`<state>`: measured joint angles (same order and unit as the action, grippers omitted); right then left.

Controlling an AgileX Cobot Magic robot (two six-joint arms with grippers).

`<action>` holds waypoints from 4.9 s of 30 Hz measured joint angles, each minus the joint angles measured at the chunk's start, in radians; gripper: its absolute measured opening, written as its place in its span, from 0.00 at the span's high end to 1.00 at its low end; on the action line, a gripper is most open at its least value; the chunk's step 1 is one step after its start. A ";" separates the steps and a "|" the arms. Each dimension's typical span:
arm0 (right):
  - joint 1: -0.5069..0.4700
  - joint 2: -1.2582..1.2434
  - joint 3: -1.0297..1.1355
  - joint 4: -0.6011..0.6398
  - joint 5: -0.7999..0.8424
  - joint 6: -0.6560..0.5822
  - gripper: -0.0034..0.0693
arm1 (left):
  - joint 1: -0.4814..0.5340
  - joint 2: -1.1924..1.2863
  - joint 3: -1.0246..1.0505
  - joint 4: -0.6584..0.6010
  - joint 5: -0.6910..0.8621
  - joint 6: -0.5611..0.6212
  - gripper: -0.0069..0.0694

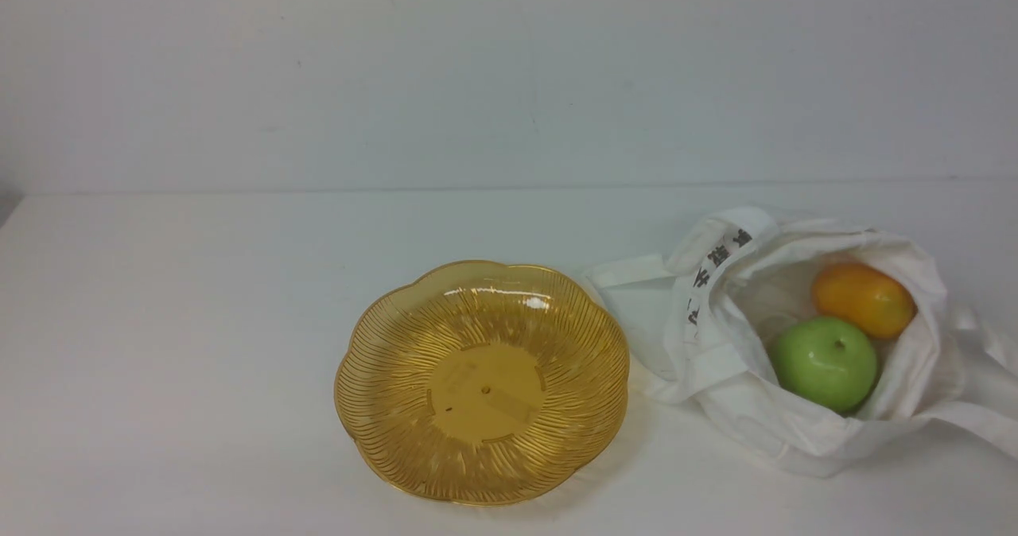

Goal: Take the fruit out of the cloth bag on the white table and place them on a plate.

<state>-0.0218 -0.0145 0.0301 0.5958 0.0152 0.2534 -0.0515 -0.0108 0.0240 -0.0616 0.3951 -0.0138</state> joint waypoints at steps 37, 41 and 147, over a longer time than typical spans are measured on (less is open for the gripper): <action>0.152 1.243 -0.951 -0.282 0.822 -0.557 0.93 | 0.000 0.000 0.000 0.000 0.000 0.000 0.92; 0.196 1.345 -0.951 -0.355 0.728 -0.479 0.82 | 0.000 0.000 0.000 0.000 0.000 0.000 0.92; 0.581 1.680 -1.478 -0.504 0.952 -0.343 0.54 | 0.000 0.000 0.000 0.000 0.000 0.000 0.92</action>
<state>0.5588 1.6654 -1.4479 0.0923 0.9675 -0.0897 -0.0515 -0.0108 0.0240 -0.0616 0.3951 -0.0138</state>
